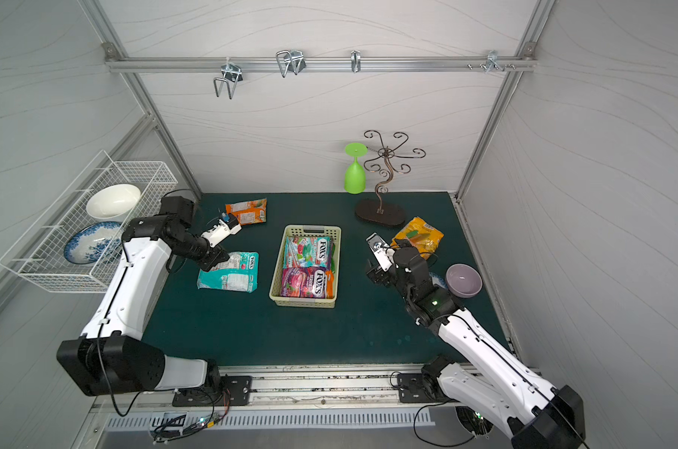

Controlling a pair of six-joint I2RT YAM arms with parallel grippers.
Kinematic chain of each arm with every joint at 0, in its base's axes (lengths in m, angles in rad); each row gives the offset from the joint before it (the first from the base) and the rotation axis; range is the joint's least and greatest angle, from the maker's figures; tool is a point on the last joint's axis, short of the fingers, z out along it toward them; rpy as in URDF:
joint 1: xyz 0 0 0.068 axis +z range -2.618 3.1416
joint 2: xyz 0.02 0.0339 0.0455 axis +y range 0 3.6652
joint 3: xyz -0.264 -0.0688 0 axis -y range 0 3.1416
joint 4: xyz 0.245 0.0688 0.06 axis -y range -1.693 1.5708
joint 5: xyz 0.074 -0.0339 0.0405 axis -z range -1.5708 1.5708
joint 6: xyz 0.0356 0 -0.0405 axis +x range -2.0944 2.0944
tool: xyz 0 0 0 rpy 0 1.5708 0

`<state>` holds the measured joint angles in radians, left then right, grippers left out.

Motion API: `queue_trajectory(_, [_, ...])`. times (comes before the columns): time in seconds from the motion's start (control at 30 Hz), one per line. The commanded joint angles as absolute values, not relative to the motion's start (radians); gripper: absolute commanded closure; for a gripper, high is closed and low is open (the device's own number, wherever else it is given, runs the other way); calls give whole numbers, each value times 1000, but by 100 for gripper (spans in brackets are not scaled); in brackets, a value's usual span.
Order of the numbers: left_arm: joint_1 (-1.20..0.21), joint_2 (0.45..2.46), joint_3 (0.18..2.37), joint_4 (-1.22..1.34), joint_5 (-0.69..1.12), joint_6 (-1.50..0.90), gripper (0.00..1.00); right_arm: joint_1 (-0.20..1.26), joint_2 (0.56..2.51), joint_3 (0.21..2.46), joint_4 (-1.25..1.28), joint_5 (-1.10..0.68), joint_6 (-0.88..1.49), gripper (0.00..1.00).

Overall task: Put the candies in the basket
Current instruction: Pick up the candy at the center of the board, then place the candy in the basket.

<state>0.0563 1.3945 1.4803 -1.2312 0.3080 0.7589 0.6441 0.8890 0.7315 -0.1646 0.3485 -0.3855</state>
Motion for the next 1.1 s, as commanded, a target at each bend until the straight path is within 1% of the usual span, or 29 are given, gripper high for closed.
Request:
queue_trajectory(0.0, [-29, 1422, 1554, -1246, 312, 639, 100, 647, 890, 731, -132, 358, -385, 1])
queue_trajectory(0.13, [-110, 1480, 1650, -1239, 287, 537, 100, 641, 888, 724, -131, 380, -386, 1])
queue_trajectory(0.43, [-204, 1654, 1873, -1316, 347, 374, 100, 626, 885, 722, -123, 393, -390, 1])
queue_trajectory(0.87, [-337, 1754, 1908, -1281, 386, 237, 100, 620, 876, 718, -113, 396, -392, 1])
queue_trajectory(1.07, [-383, 1794, 1887, -1247, 420, 224, 100, 618, 873, 719, -112, 386, -394, 1])
